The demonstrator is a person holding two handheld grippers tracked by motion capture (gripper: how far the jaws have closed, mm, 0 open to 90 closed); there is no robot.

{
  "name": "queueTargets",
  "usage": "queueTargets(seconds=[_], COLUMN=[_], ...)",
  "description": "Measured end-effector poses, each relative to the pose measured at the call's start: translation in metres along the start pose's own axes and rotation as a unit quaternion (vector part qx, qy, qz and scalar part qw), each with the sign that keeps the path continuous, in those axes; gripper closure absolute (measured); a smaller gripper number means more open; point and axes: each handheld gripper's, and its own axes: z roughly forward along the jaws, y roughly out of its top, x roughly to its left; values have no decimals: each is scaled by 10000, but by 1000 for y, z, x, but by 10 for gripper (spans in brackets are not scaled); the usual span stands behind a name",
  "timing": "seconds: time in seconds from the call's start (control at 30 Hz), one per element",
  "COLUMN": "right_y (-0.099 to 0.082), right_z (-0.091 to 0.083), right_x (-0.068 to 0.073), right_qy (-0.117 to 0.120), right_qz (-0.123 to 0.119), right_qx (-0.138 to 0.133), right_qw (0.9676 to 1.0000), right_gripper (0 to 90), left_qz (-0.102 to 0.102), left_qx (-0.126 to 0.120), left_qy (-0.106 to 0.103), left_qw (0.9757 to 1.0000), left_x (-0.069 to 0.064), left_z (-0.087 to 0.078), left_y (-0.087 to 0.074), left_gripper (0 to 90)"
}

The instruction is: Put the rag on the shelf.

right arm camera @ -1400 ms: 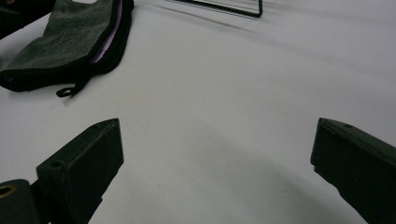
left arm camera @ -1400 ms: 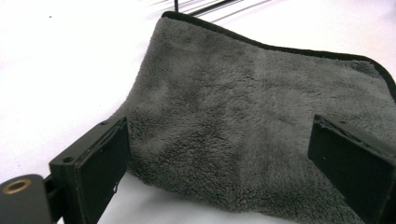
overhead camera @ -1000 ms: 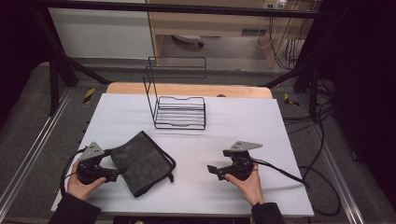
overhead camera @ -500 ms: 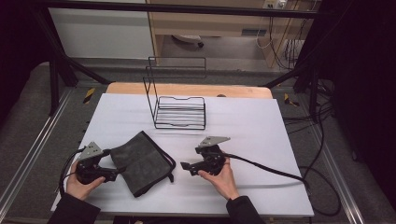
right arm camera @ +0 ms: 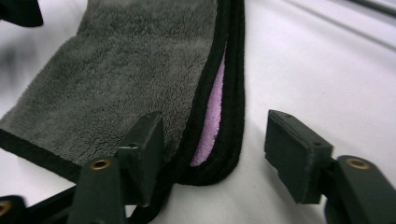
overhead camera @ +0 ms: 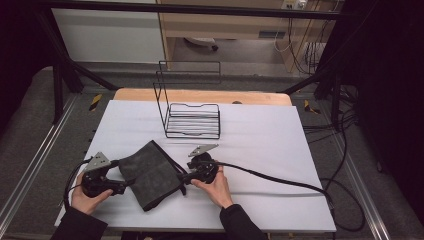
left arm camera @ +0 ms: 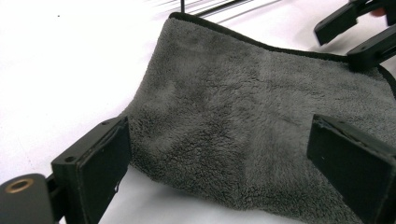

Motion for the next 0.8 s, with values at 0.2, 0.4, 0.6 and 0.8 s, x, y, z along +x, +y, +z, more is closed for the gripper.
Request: queueTargets(seconds=[0.2,0.4,0.6,0.8], right_y=[-3,-5,-4,-4], right_z=[4,4,4,0], right_x=[0,4,3,5], right_qy=[175,280,421,358], right_qz=[109,307,499,579], right_qx=[147,169,215,159], right_qw=[9997,9990,9976,9975], right_gripper=[501,602,755,804], left_qz=[3,10,7,-11], left_qx=[10,22,20,-23], left_qy=[2,9,11,27], left_qw=[10000,10000,10000,10000], left_x=[0,-1,-1,0], left_z=[0,1,0,-1], left_y=[0,0,0,0], left_gripper=[66,70,72,72])
